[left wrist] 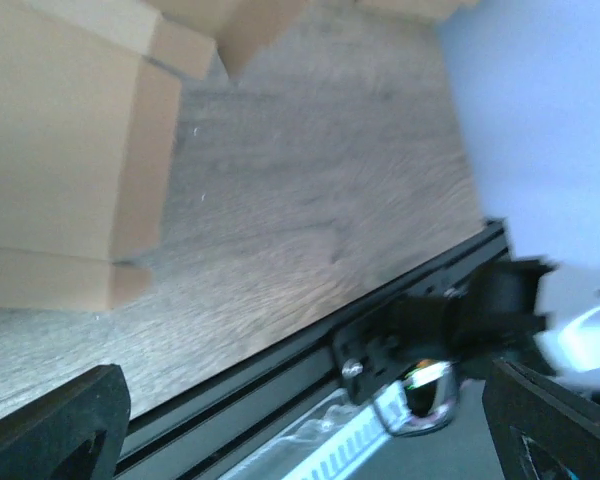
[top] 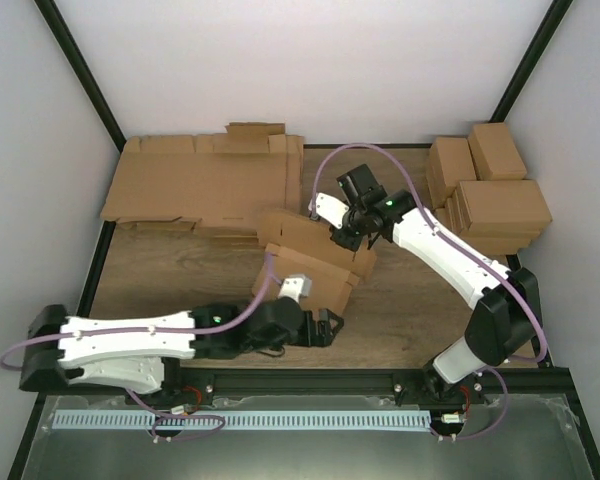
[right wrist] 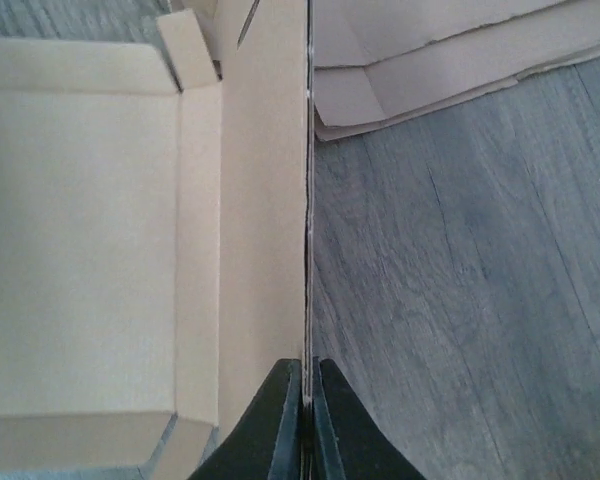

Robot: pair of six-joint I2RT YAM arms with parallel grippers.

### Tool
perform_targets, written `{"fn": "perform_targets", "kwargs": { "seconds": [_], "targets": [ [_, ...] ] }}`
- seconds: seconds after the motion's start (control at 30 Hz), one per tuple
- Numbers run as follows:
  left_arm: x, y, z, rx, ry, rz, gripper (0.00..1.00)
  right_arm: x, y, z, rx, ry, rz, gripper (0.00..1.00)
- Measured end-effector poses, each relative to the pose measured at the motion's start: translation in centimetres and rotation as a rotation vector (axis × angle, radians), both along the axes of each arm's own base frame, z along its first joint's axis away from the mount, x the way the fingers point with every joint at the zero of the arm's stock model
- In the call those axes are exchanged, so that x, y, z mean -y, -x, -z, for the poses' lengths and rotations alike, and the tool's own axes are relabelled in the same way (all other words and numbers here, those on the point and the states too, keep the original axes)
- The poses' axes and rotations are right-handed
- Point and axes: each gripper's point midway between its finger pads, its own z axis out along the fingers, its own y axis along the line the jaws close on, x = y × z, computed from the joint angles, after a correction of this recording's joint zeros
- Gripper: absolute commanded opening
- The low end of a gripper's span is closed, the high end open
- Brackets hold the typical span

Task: Fold the paper box

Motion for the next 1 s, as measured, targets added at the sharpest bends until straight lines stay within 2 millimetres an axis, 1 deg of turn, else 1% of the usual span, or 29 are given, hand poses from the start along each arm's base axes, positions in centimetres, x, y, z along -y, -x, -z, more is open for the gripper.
{"fn": "perform_targets", "kwargs": {
  "seconds": [0.07,0.1,0.13,0.2,0.3,0.37,0.43,0.5,0.53,0.57,0.6,0.67,0.77,0.87,0.93,1.0],
  "targets": [
    [-1.0,-0.8,-2.8,-0.004,0.058,0.005,1.0,-0.2,0.1,0.1,0.014,0.019,-0.024,0.03],
    [-2.4,-1.5,-4.8,-0.002,0.104,-0.001,1.0,-0.3,0.2,0.2,0.021,0.027,-0.034,0.02],
    [-3.1,-2.6,-5.2,0.002,0.113,-0.032,1.0,-0.3,0.1,0.4,0.03,0.034,-0.041,0.02],
    [-6.3,-4.8,-7.9,0.039,0.176,-0.1,1.0,-0.3,0.1,1.0,0.042,0.052,-0.054,0.03],
    [-11.4,-7.3,-11.7,0.139,0.246,-0.209,1.0,-0.8,0.4,1.8,0.058,0.074,-0.078,0.02],
    [-13.7,-8.6,-13.4,0.198,0.245,-0.264,1.0,-1.4,0.7,2.1,0.085,0.082,-0.1,0.02],
    [-15.0,-10.5,-14.3,0.239,0.201,-0.306,1.0,-2.2,1.2,2.3,0.118,0.087,-0.128,0.02],
    [-15.8,-12.9,-14.0,0.263,0.125,-0.337,1.0,-3.0,1.9,2.5,0.161,0.096,-0.16,0.03],
    [-16.0,-14.0,-13.3,0.264,0.08,-0.34,1.0,-3.4,2.3,2.5,0.18,0.098,-0.174,0.03],
    [-16.1,-14.7,-12.7,0.261,0.049,-0.338,1.0,-3.7,2.6,2.5,0.2,0.102,-0.189,0.04],
    [-16.4,-15.9,-11.5,0.245,-0.009,-0.334,1.0,-3.9,2.8,2.5,0.227,0.105,-0.201,0.05],
    [-16.9,-17.8,-9.7,0.217,-0.096,-0.332,1.0,-4.2,3.1,2.4,0.273,0.108,-0.217,0.08],
    [-17.2,-20.4,-8.2,0.193,-0.177,-0.318,1.0,-4.1,3.7,2.6,0.332,0.112,-0.241,0.1],
    [-16.7,-21.7,-7.0,0.194,-0.224,-0.28,1.0,-3.7,3.7,3.0,0.379,0.129,-0.244,0.11],
    [-16.3,-22.1,-6.3,0.19,-0.239,-0.255,1.0,-3.4,3.3,3.2,0.403,0.144,-0.229,0.12],
    [-15.6,-22.6,-5.6,0.19,-0.237,-0.226,0.99,-3.3,3.0,3.1,0.422,0.15,-0.215,0.15]
  ]
}}
